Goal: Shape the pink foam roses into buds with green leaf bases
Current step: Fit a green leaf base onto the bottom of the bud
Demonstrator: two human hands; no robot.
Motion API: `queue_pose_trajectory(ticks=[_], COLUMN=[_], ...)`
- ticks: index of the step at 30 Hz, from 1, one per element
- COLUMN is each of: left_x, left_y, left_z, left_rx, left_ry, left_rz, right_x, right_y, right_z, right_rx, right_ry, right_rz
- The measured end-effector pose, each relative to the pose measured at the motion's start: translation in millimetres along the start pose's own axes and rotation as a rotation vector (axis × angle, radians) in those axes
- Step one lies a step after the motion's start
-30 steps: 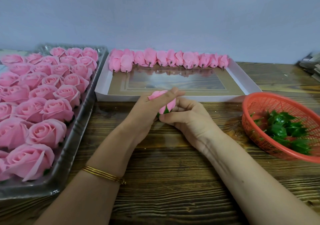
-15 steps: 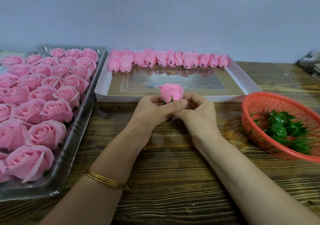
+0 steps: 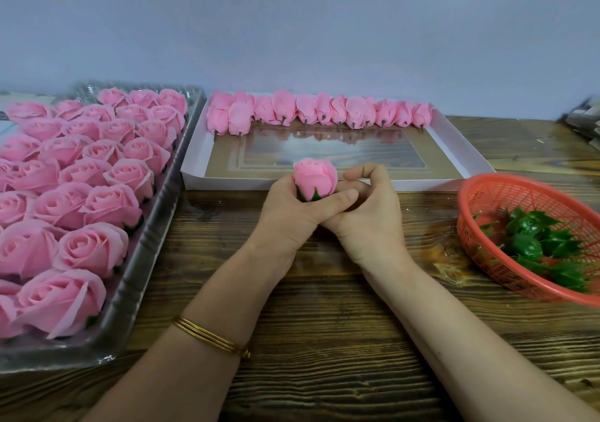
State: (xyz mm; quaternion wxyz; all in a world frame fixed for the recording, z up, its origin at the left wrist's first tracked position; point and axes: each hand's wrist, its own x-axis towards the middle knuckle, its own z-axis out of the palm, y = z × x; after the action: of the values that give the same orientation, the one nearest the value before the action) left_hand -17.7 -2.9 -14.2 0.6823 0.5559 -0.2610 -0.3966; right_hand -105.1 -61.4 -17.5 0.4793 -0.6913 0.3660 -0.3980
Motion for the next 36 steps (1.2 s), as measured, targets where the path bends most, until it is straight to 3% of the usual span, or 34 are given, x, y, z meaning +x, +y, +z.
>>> queue_pose_trajectory(ticks=[15, 28, 36], left_x=[4, 3, 4], left_y=[-6, -3, -4], left_z=[0, -2, -5], left_rx=[0.063, 0.08, 0.248], left_ry=[0.063, 0.043, -0.088], left_rz=[0.109, 0.243, 0.258], right_x=[2, 2, 8], right_y=[8, 3, -7], right_z=[-1, -2, -16], right_rx=[-0.042, 0.139, 0.464], right_ry=[-0.091, -0.157, -0.156], right_rz=[-0.145, -0.14, 0.012])
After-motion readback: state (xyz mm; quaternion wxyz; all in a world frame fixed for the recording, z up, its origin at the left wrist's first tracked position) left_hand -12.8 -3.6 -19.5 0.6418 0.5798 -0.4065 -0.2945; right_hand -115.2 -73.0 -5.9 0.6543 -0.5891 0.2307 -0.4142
